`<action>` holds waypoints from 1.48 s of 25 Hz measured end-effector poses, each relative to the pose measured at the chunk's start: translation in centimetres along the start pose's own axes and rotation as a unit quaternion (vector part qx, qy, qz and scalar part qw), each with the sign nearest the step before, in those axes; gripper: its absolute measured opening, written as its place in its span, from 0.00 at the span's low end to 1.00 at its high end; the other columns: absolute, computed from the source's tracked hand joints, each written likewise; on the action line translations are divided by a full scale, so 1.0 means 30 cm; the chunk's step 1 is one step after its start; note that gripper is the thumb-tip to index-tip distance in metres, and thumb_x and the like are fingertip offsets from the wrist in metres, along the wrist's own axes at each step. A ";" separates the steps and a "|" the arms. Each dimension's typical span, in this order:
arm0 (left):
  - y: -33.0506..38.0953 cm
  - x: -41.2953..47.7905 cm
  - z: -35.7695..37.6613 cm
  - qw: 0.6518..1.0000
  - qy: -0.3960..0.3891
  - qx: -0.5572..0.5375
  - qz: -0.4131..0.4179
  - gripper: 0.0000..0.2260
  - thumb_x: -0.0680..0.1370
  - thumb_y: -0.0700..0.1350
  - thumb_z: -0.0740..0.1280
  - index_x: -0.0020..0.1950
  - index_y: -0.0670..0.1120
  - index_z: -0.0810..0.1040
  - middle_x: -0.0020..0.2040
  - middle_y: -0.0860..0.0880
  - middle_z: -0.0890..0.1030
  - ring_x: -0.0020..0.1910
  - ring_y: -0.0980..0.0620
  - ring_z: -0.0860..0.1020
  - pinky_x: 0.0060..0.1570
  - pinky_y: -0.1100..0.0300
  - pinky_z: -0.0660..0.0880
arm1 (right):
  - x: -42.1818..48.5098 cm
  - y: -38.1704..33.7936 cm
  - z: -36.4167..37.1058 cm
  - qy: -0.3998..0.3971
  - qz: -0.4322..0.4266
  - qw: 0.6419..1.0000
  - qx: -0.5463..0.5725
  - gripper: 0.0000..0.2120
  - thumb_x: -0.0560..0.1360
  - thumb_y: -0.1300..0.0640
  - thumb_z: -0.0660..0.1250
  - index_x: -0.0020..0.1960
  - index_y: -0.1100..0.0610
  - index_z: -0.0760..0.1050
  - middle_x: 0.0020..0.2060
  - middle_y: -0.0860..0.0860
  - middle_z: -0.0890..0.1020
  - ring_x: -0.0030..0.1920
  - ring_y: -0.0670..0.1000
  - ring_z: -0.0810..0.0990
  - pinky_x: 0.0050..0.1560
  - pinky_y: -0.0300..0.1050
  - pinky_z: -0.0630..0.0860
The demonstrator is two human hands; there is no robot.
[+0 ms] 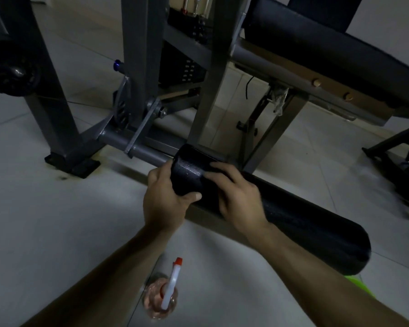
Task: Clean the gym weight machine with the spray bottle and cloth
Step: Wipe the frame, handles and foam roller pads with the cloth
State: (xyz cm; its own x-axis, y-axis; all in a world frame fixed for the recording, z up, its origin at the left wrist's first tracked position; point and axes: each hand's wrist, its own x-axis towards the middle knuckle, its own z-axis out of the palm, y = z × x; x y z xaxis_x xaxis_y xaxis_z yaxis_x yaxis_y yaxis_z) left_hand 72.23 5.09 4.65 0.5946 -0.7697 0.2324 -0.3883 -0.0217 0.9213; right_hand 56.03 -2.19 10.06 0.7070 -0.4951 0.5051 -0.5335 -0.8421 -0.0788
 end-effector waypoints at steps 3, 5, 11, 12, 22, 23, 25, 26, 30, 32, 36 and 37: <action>0.004 0.006 0.004 0.997 0.039 0.060 0.036 0.25 0.74 0.50 0.74 0.69 0.46 0.73 0.63 0.47 0.75 0.56 0.51 0.78 0.47 0.70 0.70 | 0.197 -0.133 0.109 -0.030 -0.048 0.998 0.033 0.18 0.78 0.55 0.63 0.66 0.54 0.79 0.68 0.53 0.77 0.62 0.54 0.79 0.52 0.53 0.82; 0.005 0.013 0.006 0.997 0.034 0.064 0.025 0.26 0.73 0.52 0.75 0.69 0.48 0.73 0.63 0.48 0.76 0.57 0.50 0.78 0.47 0.66 0.73 | 0.203 -0.114 0.105 -0.030 -0.070 0.997 0.019 0.18 0.78 0.54 0.61 0.65 0.55 0.81 0.67 0.53 0.78 0.64 0.54 0.79 0.55 0.50 0.81; 0.050 0.015 0.023 0.997 -0.009 0.071 0.016 0.45 0.67 0.48 0.81 0.80 0.52 0.61 0.75 0.49 0.67 0.73 0.45 0.68 0.68 0.43 0.73 | -0.253 0.188 -0.124 0.011 0.009 0.998 -0.057 0.27 0.72 0.74 0.62 0.66 0.55 0.81 0.71 0.51 0.76 0.71 0.52 0.76 0.64 0.50 0.78; 0.051 0.017 0.023 0.997 -0.015 0.068 0.017 0.46 0.68 0.47 0.80 0.81 0.51 0.59 0.77 0.48 0.65 0.75 0.44 0.66 0.70 0.42 0.71 | -0.327 0.219 -0.162 0.022 0.041 0.997 -0.066 0.29 0.70 0.76 0.64 0.66 0.55 0.81 0.71 0.51 0.76 0.71 0.51 0.76 0.64 0.51 0.79; 0.158 -0.047 0.142 0.955 -0.054 0.232 0.178 0.48 0.71 0.51 0.76 0.83 0.45 0.51 0.83 0.44 0.52 0.82 0.44 0.47 0.80 0.41 0.49 | -0.090 0.057 -0.033 -0.004 0.077 0.997 0.005 0.23 0.73 0.62 0.62 0.67 0.55 0.79 0.69 0.54 0.76 0.64 0.55 0.79 0.54 0.53 0.82; 0.169 -0.056 0.160 0.950 -0.066 0.237 0.192 0.48 0.71 0.52 0.76 0.83 0.45 0.51 0.83 0.45 0.53 0.82 0.44 0.48 0.80 0.41 0.49 | -0.108 0.086 -0.048 -0.016 0.057 0.998 -0.010 0.23 0.73 0.62 0.63 0.67 0.55 0.79 0.70 0.54 0.76 0.65 0.55 0.79 0.54 0.52 0.82; 0.194 -0.085 0.210 0.936 -0.093 0.256 0.224 0.49 0.70 0.53 0.77 0.83 0.46 0.52 0.83 0.45 0.55 0.82 0.44 0.49 0.80 0.41 0.48 | -0.232 0.171 -0.112 -0.025 0.046 0.998 -0.039 0.25 0.73 0.66 0.66 0.69 0.55 0.78 0.72 0.53 0.75 0.67 0.54 0.78 0.57 0.49 0.81; 0.208 -0.102 0.237 0.927 -0.105 0.266 0.242 0.49 0.69 0.54 0.78 0.82 0.46 0.54 0.83 0.46 0.57 0.82 0.44 0.50 0.80 0.41 0.47 | -0.317 0.223 -0.154 -0.015 0.058 0.997 -0.053 0.26 0.72 0.68 0.66 0.69 0.54 0.78 0.72 0.52 0.74 0.67 0.54 0.78 0.59 0.48 0.80; 0.269 -0.171 0.368 0.900 -0.148 0.290 0.291 0.46 0.65 0.57 0.81 0.79 0.48 0.65 0.80 0.45 0.62 0.81 0.41 0.53 0.79 0.40 0.44 | -0.669 0.430 -0.362 0.038 0.200 0.974 -0.103 0.35 0.65 0.74 0.66 0.69 0.53 0.78 0.72 0.49 0.74 0.70 0.53 0.75 0.63 0.50 0.78; 0.288 -0.200 0.417 0.890 -0.158 0.302 0.302 0.45 0.63 0.58 0.81 0.77 0.48 0.68 0.79 0.45 0.64 0.81 0.41 0.54 0.79 0.40 0.44 | -0.761 0.468 -0.416 0.079 0.281 0.950 -0.109 0.35 0.65 0.76 0.65 0.68 0.52 0.78 0.71 0.48 0.74 0.69 0.52 0.76 0.61 0.53 0.78; 0.292 -0.261 0.490 0.870 -0.161 0.348 0.310 0.50 0.61 0.60 0.81 0.78 0.47 0.66 0.80 0.44 0.63 0.80 0.41 0.57 0.79 0.38 0.48 | -0.602 0.377 -0.306 0.136 0.301 0.942 -0.062 0.32 0.65 0.72 0.65 0.65 0.52 0.80 0.66 0.48 0.78 0.62 0.50 0.78 0.61 0.50 0.77; 0.286 -0.268 0.501 0.868 -0.153 0.358 0.308 0.51 0.60 0.60 0.81 0.78 0.47 0.65 0.80 0.44 0.62 0.80 0.41 0.57 0.78 0.38 0.50 | -0.527 0.335 -0.261 0.127 0.276 0.952 -0.036 0.30 0.66 0.71 0.64 0.65 0.53 0.80 0.66 0.49 0.78 0.62 0.50 0.78 0.62 0.48 0.77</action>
State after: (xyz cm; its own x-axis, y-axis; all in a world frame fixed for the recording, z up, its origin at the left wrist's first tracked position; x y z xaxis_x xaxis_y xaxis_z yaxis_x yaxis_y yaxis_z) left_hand 53.52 1.51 6.01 -0.0537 -0.9071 0.4175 -0.9693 0.1479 0.1965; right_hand 35.86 -1.14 8.02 0.1795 -0.7829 0.5957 -0.8279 -0.4474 -0.3384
